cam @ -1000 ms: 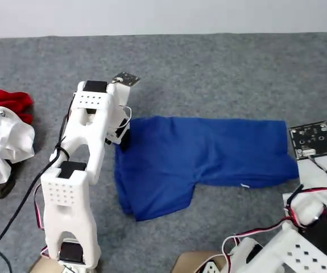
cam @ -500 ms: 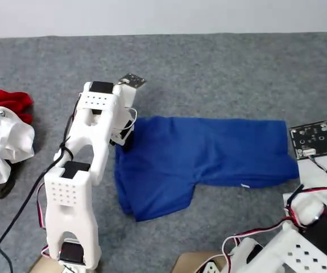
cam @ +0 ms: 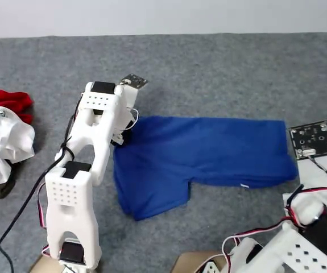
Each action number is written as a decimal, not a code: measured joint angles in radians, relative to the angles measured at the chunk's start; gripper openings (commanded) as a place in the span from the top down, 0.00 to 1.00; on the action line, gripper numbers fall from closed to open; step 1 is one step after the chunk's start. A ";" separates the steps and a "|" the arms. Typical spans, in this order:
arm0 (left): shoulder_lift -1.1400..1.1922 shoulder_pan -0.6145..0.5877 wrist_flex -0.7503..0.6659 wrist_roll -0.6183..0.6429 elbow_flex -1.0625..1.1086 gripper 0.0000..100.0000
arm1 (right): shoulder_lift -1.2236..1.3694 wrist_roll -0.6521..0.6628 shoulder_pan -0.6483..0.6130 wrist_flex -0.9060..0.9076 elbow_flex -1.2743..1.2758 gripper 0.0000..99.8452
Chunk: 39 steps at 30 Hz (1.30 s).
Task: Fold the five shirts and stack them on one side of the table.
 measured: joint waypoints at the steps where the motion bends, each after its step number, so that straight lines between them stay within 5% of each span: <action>1: 0.000 0.000 0.000 0.000 -0.009 0.99 | 0.000 0.000 0.000 0.000 0.000 0.79; 16: 0.037 0.000 0.002 0.000 -0.147 0.99 | 0.000 0.000 0.000 0.000 0.000 0.79; 28: 0.112 0.000 -0.003 0.000 -0.157 0.84 | 0.000 0.000 0.000 0.000 0.000 0.79; 39: -0.040 0.000 0.120 -0.038 -0.176 0.85 | 0.000 0.000 0.000 0.000 0.000 0.79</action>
